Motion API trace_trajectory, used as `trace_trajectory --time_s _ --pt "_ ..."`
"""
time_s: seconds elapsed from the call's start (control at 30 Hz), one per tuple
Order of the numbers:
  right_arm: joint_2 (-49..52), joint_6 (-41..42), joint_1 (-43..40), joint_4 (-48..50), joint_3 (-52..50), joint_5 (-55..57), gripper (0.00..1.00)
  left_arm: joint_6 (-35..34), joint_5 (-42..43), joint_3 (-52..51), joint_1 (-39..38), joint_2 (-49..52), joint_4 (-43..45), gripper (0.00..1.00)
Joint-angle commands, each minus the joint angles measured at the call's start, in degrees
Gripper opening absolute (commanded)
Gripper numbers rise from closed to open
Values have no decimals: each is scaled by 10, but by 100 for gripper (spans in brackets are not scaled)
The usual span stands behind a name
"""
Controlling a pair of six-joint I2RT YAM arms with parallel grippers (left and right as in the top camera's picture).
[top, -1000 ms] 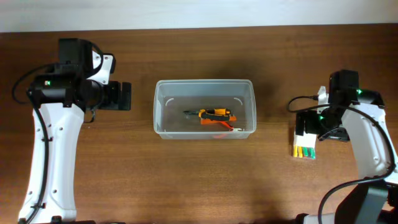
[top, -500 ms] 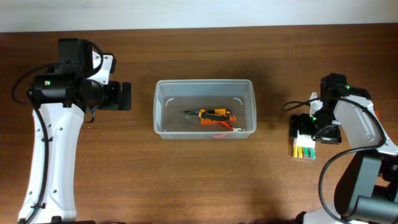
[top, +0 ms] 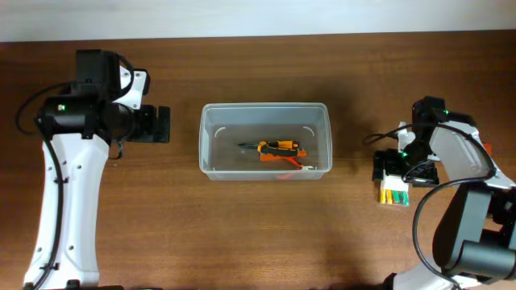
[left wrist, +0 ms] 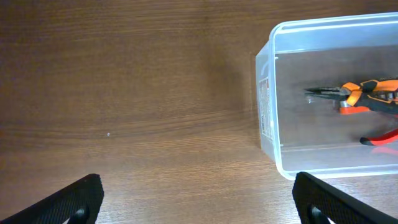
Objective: Pack container
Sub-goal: 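Lower the right gripper over the clear blister pack's hanger loop, then close the right gripper on the blister pack's top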
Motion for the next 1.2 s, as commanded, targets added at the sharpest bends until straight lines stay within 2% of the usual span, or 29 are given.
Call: trace_trajectory --time_s 0.0,0.67,0.93,1.17 --pt "4 -6 -2 4 -2 -3 99 1 -2 10 2 0 0 99" --pt "6 -5 -4 43 -28 25 99 1 -2 10 2 0 0 99" --pt "50 -7 -50 50 -28 25 99 1 -2 10 2 0 0 99" --pt "50 -19 -49 60 -28 21 99 1 -2 10 2 0 0 99"
